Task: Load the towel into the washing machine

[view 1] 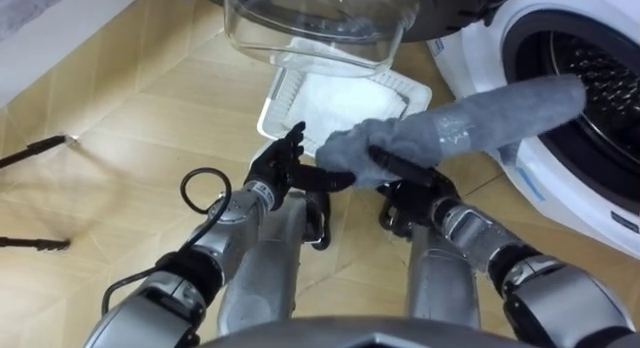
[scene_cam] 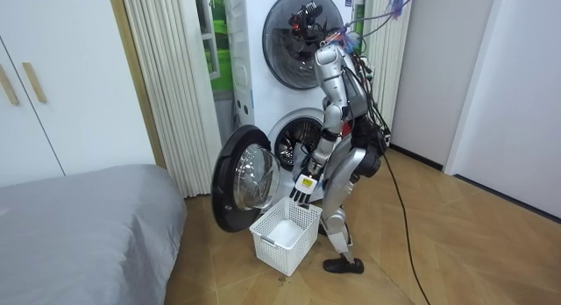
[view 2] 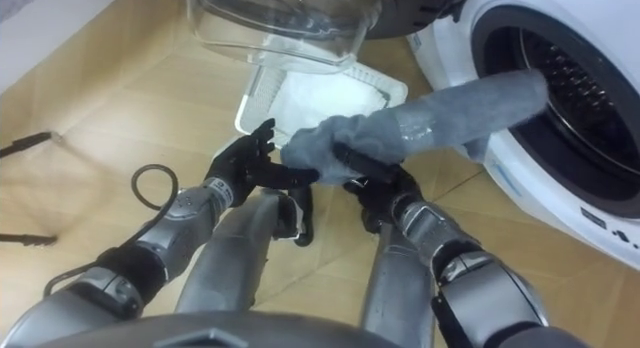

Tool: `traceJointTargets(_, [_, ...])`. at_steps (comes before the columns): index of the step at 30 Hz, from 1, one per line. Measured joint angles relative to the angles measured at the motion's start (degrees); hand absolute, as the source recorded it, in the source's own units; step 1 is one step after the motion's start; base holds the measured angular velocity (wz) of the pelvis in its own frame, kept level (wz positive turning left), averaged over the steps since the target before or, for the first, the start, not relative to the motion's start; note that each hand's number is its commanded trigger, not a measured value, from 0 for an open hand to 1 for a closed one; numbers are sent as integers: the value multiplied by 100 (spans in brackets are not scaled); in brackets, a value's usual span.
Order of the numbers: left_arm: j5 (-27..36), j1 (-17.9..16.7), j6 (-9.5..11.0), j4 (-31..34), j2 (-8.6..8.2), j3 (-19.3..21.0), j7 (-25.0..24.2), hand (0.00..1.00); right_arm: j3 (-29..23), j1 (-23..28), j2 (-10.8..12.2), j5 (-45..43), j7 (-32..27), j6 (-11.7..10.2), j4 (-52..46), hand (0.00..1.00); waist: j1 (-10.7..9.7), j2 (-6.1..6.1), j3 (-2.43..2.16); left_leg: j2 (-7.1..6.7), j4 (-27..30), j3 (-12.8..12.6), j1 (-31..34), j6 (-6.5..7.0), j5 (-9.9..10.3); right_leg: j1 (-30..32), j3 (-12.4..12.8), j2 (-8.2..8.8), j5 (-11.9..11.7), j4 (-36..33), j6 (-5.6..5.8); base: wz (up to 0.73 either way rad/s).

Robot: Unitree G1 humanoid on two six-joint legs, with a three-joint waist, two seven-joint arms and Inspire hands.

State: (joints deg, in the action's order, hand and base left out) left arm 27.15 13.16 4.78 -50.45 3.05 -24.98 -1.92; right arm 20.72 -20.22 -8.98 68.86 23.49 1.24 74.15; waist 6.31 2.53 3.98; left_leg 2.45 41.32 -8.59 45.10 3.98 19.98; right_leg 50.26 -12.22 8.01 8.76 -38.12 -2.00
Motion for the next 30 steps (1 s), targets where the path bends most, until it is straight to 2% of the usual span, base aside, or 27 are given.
traceJointTargets(4, [31,-31,57,9,180,234,184,0,-649,-87,-254,199,-49,22,0,100,-191,-168,16,-19,32,-42,-3,2,0,31,30,64,3,-75,-1,-1])
traceJointTargets(5, [65,-52,60,43,288,245,259,0,-774,-66,-364,384,-103,26,-4,100,-246,-278,1,-22,39,-56,-2,2,0,37,43,62,4,-77,-1,-4])
traceJointTargets(6, [135,-70,62,96,362,247,291,0,-863,-70,-417,450,-138,34,-26,100,-285,-335,-3,-20,47,-60,0,2,0,38,48,50,5,-77,0,-4])
traceJointTargets(7, [271,-165,65,321,558,245,358,0,-1007,-97,-541,613,-231,77,-117,100,-384,-479,-7,-17,73,-65,17,2,0,41,45,33,7,-75,1,0])
traceJointTargets(8, [267,-285,86,548,749,239,432,0,-1152,-106,-656,863,-354,114,-169,100,-500,-631,-23,-14,100,-66,25,2,0,40,52,16,8,-77,1,0])
traceJointTargets(9, [254,-323,109,589,826,244,472,0,-1248,-97,-710,971,-420,128,-188,100,-531,-701,-43,-13,114,-65,24,3,1,38,60,9,7,-80,2,-4])
traceJointTargets(11, [180,-552,105,806,988,460,635,0,-1629,-44,-884,1098,-639,140,-193,100,-683,-955,-196,2,154,-73,20,4,1,14,83,-30,-11,-55,17,-2])
traceJointTargets(12, [150,-616,106,858,996,515,677,0,-1718,-24,-933,1101,-669,150,-195,100,-723,-992,-211,4,158,-71,13,5,1,2,77,-26,-14,-56,20,4])
traceJointTargets(14, [80,-708,113,947,1079,601,834,0,-1964,-57,-1102,1159,-902,183,-324,100,-760,-1090,-203,17,196,-51,-10,22,6,-42,67,-17,-30,-64,32,0])
traceJointTargets(16, [85,-722,108,948,1091,654,925,0,-2075,-72,-1128,1187,-1118,243,-439,9,-769,-1106,-197,21,202,-74,-1,39,7,-44,68,-9,-43,-56,43,2])
traceJointTargets(17, [79,-776,107,987,1093,704,980,0,-2201,-55,-1127,1190,-1302,305,-562,0,-761,-1121,-193,4,199,-75,-3,49,2,-30,82,14,-40,-66,48,5])
traceJointTargets(21, [87,-870,108,1008,1098,818,1156,0,-2328,-78,-1128,1338,-1796,351,-769,0,-771,-1164,-180,-23,198,-80,2,68,-6,-26,66,60,-32,-76,60,3])
traceJointTargets(24, [77,-866,186,1009,1072,912,1344,0,-2528,-238,-1128,1418,-2167,358,-777,0,-853,-1239,-147,-48,202,-68,28,86,-16,-19,50,93,-15,-119,86,9])
traceJointTargets(26, [70,-838,209,1009,1074,925,1481,0,-2783,-368,-1130,1479,-2465,357,-771,0,-952,-1277,-153,-66,204,-56,45,112,-9,-17,43,114,16,-132,127,11])
traceJointTargets(30, [22,-773,212,1019,1041,928,1552,0,-3022,-461,-1131,1665,-2934,317,-760,0,-981,-1284,-155,-71,204,-55,65,133,2,-19,29,125,31,-109,153,2])
